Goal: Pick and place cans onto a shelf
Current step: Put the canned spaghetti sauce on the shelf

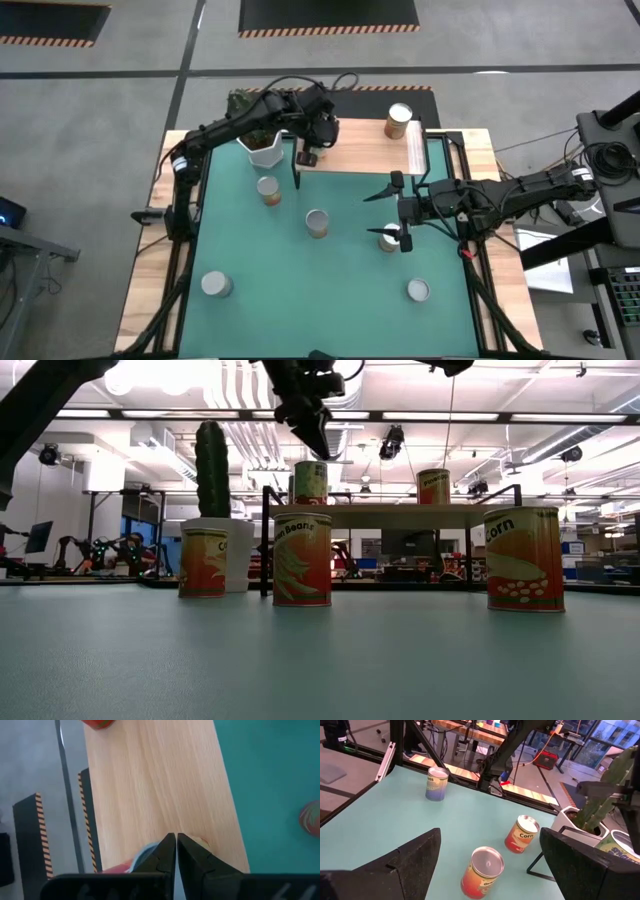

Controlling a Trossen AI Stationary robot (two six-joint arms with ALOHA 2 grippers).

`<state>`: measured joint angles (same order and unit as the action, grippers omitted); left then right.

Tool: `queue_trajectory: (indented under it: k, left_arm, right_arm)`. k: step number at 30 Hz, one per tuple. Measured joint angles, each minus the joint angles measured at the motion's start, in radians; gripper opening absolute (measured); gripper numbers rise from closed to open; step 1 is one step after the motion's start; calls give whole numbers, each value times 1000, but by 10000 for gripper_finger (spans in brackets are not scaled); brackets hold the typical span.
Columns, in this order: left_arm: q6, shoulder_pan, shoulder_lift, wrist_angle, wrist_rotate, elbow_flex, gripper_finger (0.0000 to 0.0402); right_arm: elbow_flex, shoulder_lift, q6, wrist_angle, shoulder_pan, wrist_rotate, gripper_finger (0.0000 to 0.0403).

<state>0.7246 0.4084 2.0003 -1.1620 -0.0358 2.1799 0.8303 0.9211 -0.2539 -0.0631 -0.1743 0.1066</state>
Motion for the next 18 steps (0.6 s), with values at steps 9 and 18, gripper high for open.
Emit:
queue_trajectory:
  k: [9, 18]
  left_arm:
    - [-2, 0, 0, -35, -1, -1, 0]
    - [4, 0, 0, -74, -1, -1, 0]
  right_arm:
    - [0, 0, 0, 0, 0, 0, 328]
    - [0, 0, 0, 0, 0, 0, 328]
